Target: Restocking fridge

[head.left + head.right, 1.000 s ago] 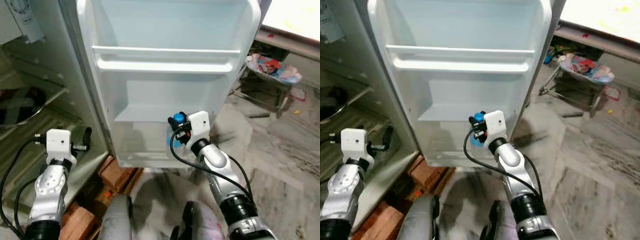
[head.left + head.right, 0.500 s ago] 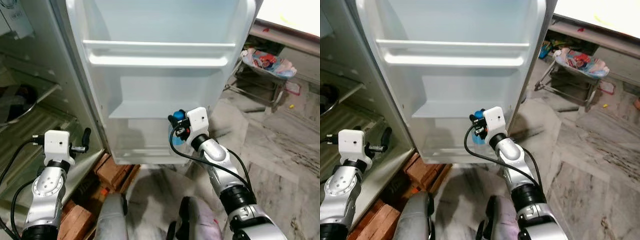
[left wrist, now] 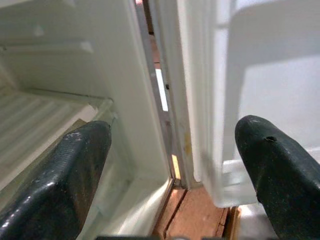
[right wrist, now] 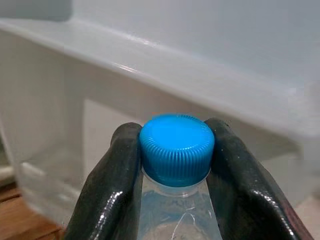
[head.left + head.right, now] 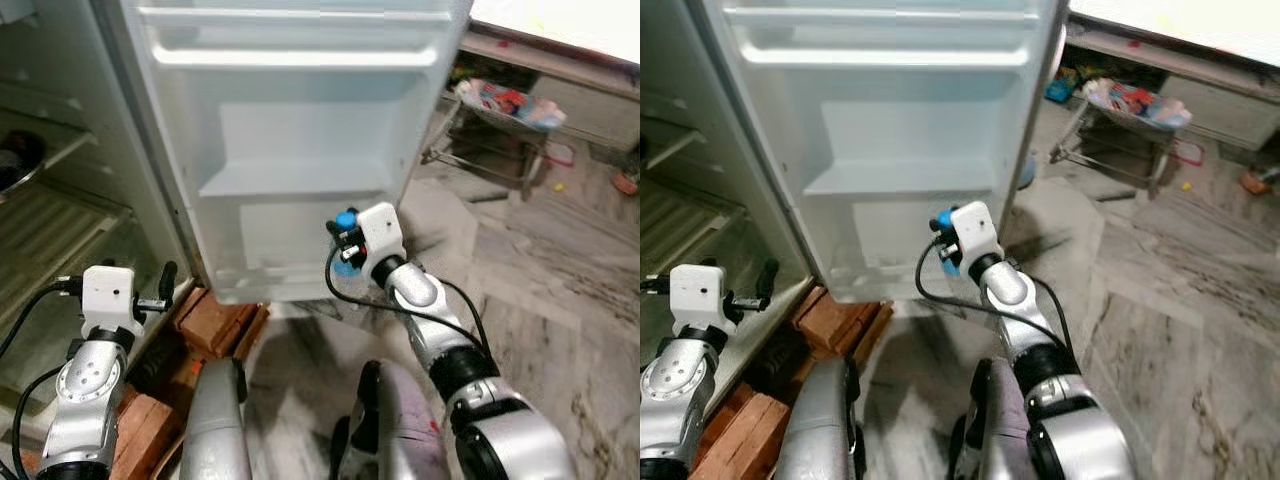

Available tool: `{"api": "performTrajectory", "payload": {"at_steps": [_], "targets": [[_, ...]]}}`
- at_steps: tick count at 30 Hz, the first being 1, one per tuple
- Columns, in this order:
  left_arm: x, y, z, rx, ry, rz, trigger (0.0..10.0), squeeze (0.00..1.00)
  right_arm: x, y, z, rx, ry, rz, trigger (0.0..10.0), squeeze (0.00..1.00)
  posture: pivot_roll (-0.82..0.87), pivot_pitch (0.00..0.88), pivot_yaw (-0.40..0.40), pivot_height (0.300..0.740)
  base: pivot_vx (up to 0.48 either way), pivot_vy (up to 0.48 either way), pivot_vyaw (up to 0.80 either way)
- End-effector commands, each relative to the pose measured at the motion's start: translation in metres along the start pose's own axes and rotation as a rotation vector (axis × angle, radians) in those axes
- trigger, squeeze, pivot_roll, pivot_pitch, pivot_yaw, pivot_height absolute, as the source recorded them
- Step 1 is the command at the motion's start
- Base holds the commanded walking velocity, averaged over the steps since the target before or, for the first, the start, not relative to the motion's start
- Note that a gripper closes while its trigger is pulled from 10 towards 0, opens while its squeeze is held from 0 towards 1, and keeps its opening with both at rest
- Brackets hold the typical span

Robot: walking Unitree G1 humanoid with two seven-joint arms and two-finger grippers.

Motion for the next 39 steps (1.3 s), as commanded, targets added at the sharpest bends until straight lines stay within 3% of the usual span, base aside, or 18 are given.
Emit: {"api": "performTrajectory", "payload": {"at_steps": [1,4,8,11,21,28,33,39], "targets": [[-0.001,0.003,-0.001,0.001,-0.004,0.004,10.0,0.00,0.009,0.018,0.006,-0.044,-0.014,0.056,10.0,0.00,0.22,0.119,-0.066,0.572,0.000,0.000,0.00],[-0.002,0.003,-0.002,0.003,-0.004,0.004,10.0,0.00,0.012,0.022,0.006,-0.060,-0.010,0.069,10.0,0.00,0.23,0.129,-0.065,0.572,0.000,0.000,0.00],[-0.009,0.004,-0.006,0.012,-0.003,0.000,10.0,0.00,0.021,0.043,0.006,-0.138,-0.009,0.150,10.0,0.00,0.25,0.155,-0.061,0.572,0.000,0.000,0.00],[-0.014,0.002,-0.007,0.016,-0.005,-0.014,10.0,0.00,0.024,0.051,0.000,-0.096,0.044,0.186,10.0,0.00,0.26,0.171,-0.057,0.572,0.000,0.000,0.00],[-0.035,0.000,-0.016,0.040,0.003,-0.047,10.0,0.00,0.036,0.088,0.022,-0.158,-0.108,0.278,10.0,0.00,0.30,0.220,-0.043,0.572,0.000,0.000,0.00],[-0.037,0.002,-0.013,0.041,-0.001,-0.057,10.0,0.00,0.033,0.061,0.021,-0.118,-0.148,0.183,10.0,0.00,0.32,0.234,-0.040,0.572,0.000,0.000,0.00],[-0.042,0.004,-0.022,0.049,0.017,-0.065,10.0,0.00,0.025,0.034,0.023,-0.098,-0.185,0.099,10.0,0.00,0.33,0.248,-0.033,0.572,0.000,0.000,0.00],[-0.045,0.005,-0.026,0.056,0.024,-0.073,10.0,0.00,0.022,0.024,0.030,-0.090,-0.226,0.055,10.0,0.00,0.34,0.252,-0.031,0.572,0.000,0.000,0.00]]}}
Point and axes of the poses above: a point about 5 cm out from each wrist's last joint towards the gripper, its own x axis pointing out of the wrist towards the gripper, its own y axis along the axis of the wrist's last joint, z = x × y, the point moved 5 cm from there along x, pointing out of the wrist towards the gripper, and after that the axes turned 5 degrees about -x, right-handed, at the moved point
